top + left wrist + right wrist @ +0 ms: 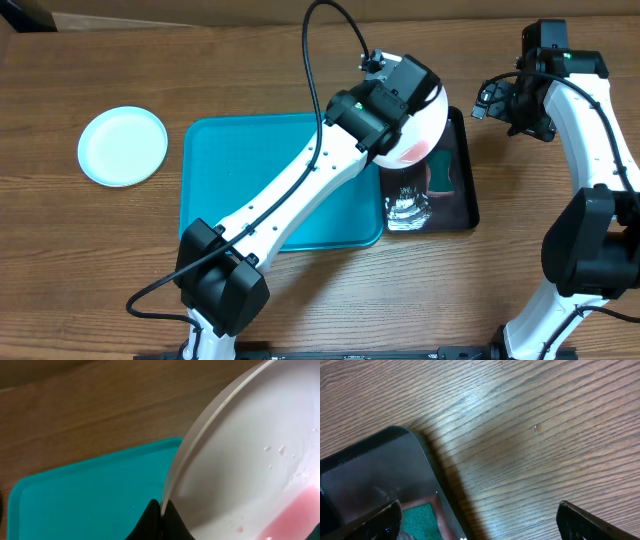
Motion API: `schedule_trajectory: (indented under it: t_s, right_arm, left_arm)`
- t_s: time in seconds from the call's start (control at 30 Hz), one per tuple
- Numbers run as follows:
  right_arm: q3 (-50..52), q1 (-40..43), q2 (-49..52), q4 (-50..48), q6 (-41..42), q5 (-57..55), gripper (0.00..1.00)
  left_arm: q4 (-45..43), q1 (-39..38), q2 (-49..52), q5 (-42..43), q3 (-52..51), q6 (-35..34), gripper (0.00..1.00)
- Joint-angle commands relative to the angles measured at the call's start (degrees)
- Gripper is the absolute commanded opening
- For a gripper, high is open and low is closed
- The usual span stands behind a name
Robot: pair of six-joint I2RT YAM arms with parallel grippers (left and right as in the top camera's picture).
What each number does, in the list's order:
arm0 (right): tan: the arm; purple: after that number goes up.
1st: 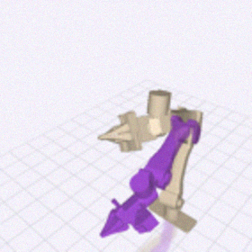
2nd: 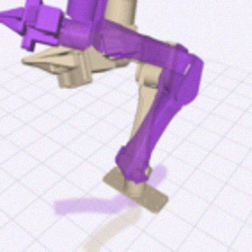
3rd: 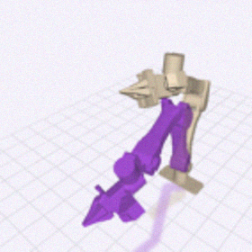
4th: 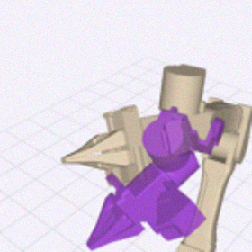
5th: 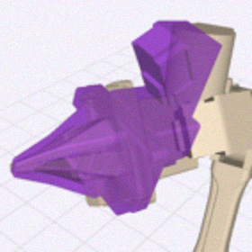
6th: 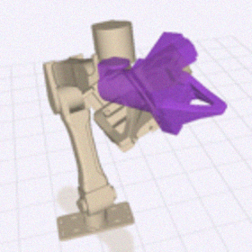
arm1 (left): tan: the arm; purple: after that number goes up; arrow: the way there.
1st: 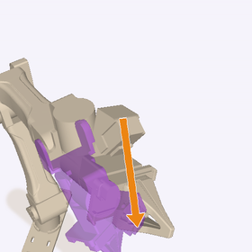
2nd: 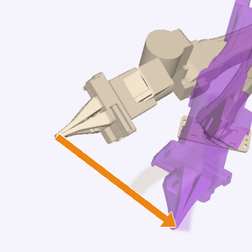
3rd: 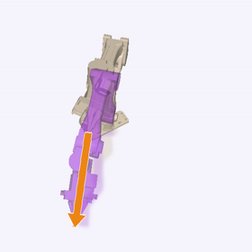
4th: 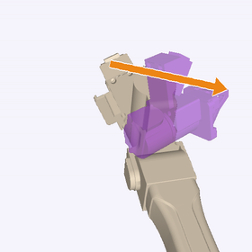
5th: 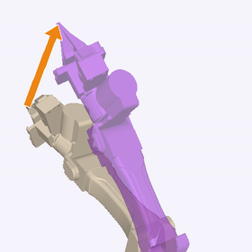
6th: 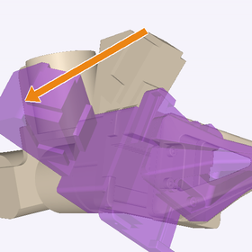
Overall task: Clean dirty plates on tray and stack at the side
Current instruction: 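Lift the pink-white plate with the left gripper and swing it up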
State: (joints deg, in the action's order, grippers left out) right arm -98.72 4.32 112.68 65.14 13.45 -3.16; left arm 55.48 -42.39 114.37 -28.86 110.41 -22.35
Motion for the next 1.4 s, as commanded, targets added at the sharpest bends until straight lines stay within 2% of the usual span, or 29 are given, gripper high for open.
schedule_trajectory:
  t_s: [0.0, 0.3, 0.53, 0.77, 1.2, 1.37]
  right_arm:
    - [-0.3, 0.0, -0.5, -0.3, 0.3, 0.3, 1.0]
    - [-0.3, 0.0, -0.5, -0.3, 0.3, 0.3, 1.0]
    - [-0.3, 0.0, -0.5, -0.3, 0.3, 0.3, 1.0]
    - [-0.3, 0.0, -0.5, -0.3, 0.3, 0.3, 1.0]
    - [-0.3, 0.0, -0.5, -0.3, 0.3, 0.3, 1.0]
    - [-0.3, 0.0, -0.5, -0.3, 0.3, 0.3, 1.0]
  left_arm:
    - [-1.0, -0.4, -0.7, -4.9, 1.9, -0.9, 0.04]
    - [-2.4, -1.1, -0.7, -9.0, 1.9, 4.2, 0.04]
    - [-2.5, -5.5, -0.7, -25.6, 1.9, 5.7, 0.04]
    - [-4.6, -10.6, -0.7, -34.8, 1.9, 5.7, 0.04]
    - [-11.1, -12.8, -0.7, -36.3, 1.9, 12.0, 0.04]
    - [-11.3, -12.8, -0.7, -36.3, 1.9, 12.1, 0.04]
